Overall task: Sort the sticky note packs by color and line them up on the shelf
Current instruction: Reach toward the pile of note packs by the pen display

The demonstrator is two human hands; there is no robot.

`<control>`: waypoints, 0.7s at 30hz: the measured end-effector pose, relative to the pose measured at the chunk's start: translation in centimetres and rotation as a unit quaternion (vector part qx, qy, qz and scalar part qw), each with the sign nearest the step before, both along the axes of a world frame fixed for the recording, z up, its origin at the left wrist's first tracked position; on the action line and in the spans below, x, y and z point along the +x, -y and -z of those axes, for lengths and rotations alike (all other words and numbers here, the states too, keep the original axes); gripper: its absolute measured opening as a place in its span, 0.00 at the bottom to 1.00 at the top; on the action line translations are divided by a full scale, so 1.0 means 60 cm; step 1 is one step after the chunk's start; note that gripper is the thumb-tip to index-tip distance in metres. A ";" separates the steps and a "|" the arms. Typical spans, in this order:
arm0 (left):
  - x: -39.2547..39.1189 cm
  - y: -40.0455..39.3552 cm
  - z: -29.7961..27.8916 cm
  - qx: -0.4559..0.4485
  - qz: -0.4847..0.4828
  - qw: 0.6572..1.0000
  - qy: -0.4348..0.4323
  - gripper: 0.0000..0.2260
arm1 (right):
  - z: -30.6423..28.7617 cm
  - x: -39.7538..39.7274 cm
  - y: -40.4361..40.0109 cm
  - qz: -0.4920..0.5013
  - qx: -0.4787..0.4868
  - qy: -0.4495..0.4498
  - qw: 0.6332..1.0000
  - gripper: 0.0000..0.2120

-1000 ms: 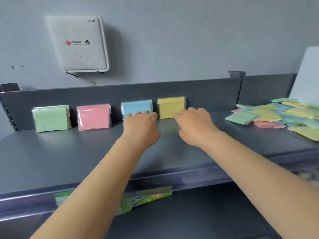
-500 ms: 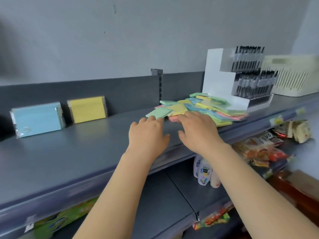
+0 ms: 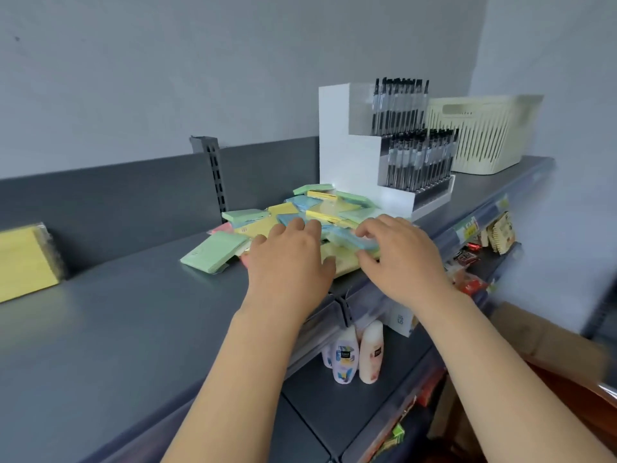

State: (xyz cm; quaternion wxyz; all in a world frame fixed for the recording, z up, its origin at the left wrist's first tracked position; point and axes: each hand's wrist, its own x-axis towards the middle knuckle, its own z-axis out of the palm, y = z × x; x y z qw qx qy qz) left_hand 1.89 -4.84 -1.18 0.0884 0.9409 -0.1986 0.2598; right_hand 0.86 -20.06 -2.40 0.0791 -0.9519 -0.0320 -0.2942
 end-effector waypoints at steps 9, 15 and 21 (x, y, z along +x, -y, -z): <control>0.054 0.091 0.005 -0.016 0.003 0.999 -0.037 0.16 | -0.015 0.068 0.106 -0.019 0.110 -0.005 0.994 0.12; 0.084 0.135 0.002 -0.075 -0.042 0.992 -0.091 0.19 | -0.030 0.137 0.155 -0.132 0.140 -0.079 0.978 0.13; 0.109 0.159 0.006 -0.106 -0.072 0.982 -0.142 0.30 | -0.066 0.193 0.192 -0.218 0.057 -0.223 0.948 0.21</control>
